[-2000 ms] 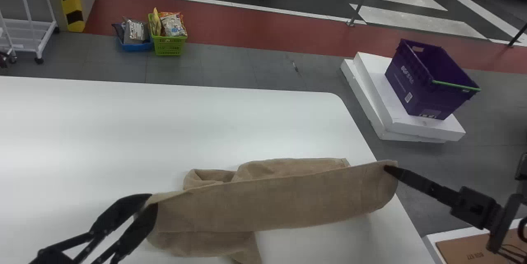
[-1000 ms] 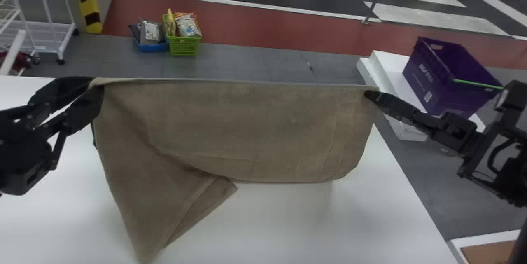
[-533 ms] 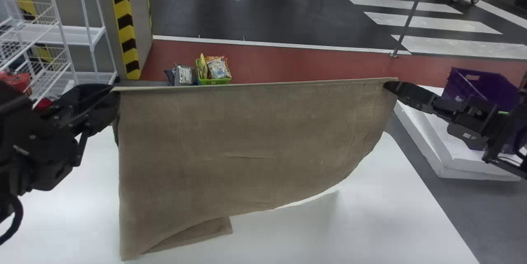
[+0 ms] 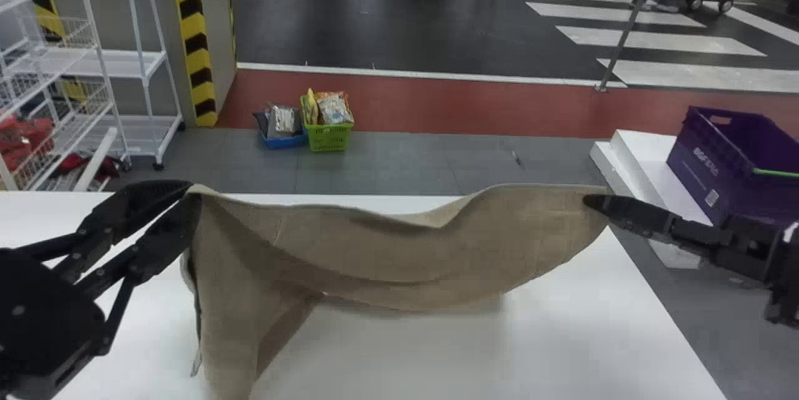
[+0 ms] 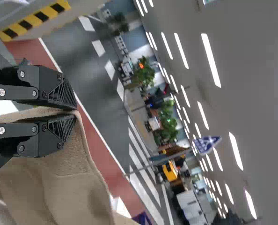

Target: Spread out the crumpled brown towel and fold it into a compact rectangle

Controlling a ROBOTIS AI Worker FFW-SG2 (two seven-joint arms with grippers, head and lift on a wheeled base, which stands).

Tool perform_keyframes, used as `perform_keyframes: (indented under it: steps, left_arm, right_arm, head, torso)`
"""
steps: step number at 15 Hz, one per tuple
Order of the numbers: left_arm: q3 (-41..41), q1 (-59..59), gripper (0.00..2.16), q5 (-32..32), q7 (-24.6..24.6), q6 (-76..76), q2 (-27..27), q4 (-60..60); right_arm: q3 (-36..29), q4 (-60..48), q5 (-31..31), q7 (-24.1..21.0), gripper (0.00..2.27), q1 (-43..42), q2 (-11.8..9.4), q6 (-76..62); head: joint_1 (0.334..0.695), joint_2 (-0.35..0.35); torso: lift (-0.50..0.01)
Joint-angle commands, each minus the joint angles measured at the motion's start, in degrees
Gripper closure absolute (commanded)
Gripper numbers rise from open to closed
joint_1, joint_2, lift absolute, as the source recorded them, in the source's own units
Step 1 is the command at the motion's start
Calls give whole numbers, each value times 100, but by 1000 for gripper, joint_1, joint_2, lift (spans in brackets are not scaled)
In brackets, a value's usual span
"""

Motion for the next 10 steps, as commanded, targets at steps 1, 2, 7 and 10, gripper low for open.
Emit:
perform_keyframes:
  steps: [1, 2, 7, 10]
  left_arm:
    - [5, 517, 991, 102, -142, -729, -15, 48]
    - [40, 649, 991, 234, -301, -729, -15, 118]
    - [84, 790, 991, 357, -476, -1502, -15, 874]
    - [66, 790, 974, 365, -441, -1625, -15, 970]
  right_arm:
    - [-141, -213, 41, 65, 1261, 785, -29, -538]
    - [-273, -204, 111, 65, 1261, 1014, -99, -731]
    - [-316, -151, 656, 65, 1261, 1823, -161, -1926]
    - [-1011, 367, 648, 65, 1261, 996, -416, -1223]
  head:
    - [672, -234]
    - [695, -250]
    - [695, -350]
    - [695, -350]
  torso:
    - [-127]
    - [-127]
    - [-127]
    - [-127]
